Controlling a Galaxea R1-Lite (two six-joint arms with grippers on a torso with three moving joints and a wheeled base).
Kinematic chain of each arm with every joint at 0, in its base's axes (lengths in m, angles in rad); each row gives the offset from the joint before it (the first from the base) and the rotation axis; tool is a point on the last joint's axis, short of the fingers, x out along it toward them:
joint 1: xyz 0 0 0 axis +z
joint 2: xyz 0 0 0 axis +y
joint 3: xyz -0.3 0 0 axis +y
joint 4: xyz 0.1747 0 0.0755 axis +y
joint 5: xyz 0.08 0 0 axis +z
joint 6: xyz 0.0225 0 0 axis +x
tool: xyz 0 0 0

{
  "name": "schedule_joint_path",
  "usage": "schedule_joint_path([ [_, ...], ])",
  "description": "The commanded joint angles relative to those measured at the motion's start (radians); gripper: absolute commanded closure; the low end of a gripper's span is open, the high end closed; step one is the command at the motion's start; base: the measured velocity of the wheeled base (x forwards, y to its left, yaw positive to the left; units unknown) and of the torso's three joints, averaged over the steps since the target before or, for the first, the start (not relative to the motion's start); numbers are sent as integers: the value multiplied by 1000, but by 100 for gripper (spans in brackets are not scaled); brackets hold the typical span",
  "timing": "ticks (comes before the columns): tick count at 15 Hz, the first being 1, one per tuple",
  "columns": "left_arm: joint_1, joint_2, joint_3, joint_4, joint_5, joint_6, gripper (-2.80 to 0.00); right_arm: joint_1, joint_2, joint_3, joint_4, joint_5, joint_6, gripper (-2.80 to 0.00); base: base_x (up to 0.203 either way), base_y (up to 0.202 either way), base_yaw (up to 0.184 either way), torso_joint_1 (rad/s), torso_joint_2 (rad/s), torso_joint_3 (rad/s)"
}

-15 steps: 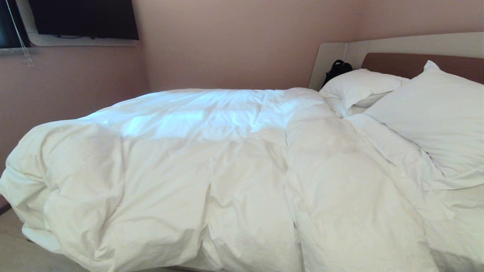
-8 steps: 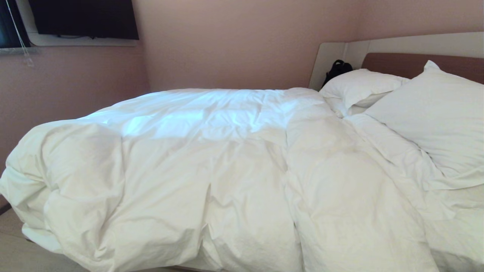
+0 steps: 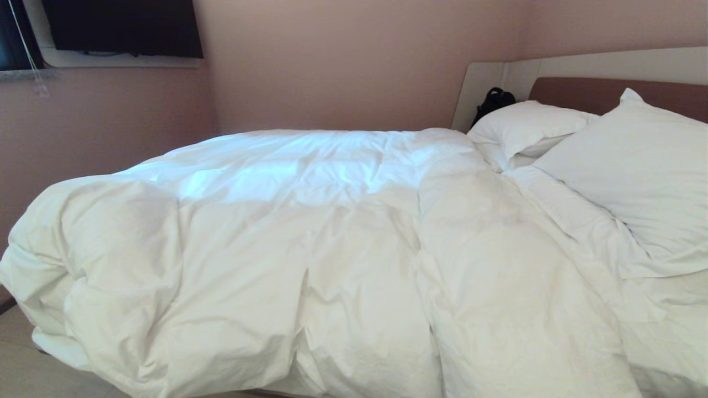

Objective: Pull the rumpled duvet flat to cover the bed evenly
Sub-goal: Hold the folded corner of the quilt

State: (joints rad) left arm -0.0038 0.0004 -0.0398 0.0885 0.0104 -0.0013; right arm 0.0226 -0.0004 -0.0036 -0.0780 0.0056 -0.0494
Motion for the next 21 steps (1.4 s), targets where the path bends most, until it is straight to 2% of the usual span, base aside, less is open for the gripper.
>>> schedule_joint_path([
  [1,-1,0,0,0,0,0,0,0,1,4,85,5,2,0,0,0,0,0,0,0],
  [4,1,0,0,0,0,0,0,0,0,4,86,-4,43,0,0,0,0,0,0,0],
  [21,0,1,0,0,0,3,0,0,0,4,86,-4,43,0,0,0,0,0,0,0],
])
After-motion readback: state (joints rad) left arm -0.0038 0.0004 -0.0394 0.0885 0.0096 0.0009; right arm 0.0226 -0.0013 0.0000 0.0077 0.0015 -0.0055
